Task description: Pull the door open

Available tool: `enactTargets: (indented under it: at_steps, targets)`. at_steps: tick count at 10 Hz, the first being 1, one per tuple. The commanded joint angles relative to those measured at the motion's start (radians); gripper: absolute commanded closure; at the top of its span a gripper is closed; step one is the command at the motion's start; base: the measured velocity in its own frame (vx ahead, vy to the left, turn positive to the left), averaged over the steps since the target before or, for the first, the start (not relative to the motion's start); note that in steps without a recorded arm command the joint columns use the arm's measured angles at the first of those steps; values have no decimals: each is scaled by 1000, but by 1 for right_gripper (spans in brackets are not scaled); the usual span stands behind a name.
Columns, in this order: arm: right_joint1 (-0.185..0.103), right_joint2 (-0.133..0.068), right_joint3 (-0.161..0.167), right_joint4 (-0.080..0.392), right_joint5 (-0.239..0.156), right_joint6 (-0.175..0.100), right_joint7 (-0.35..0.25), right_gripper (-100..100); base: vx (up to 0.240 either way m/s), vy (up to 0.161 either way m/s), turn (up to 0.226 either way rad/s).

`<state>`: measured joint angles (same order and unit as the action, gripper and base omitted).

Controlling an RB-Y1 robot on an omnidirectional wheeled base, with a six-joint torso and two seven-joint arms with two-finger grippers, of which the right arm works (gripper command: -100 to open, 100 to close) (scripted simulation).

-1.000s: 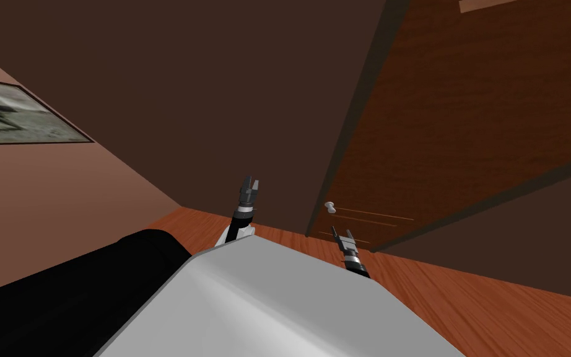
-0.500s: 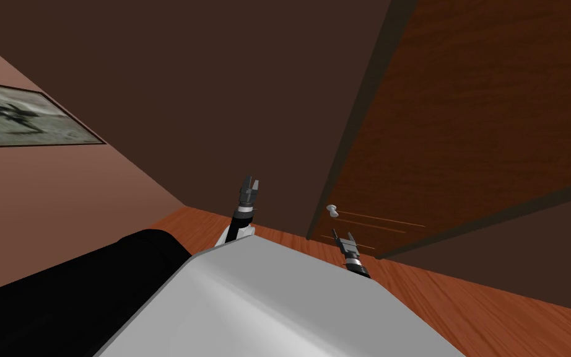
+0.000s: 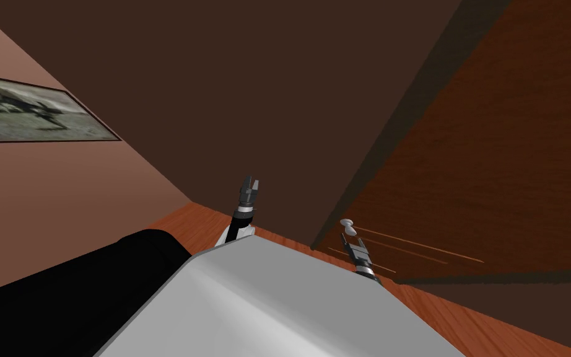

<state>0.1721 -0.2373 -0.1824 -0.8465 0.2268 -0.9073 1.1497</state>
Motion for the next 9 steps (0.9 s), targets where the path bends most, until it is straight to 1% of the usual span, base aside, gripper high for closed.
enactTargets:
  at_steps: [1,2,3,4,9]
  targets:
    - [3,-17,-22,31,-14,-26,-7,-100,186,3,158]
    - [2,-25,-31,44,-20,-35,-11,-100,191,2,138]
    - [1,-18,-24,30,-15,-22,-8,-100,86,-3,25]
    - [1,-18,-24,30,-15,-22,-8,100,-10,-8,-36]
    - [1,-18,-24,30,-15,-22,-8,100,-16,-3,0]
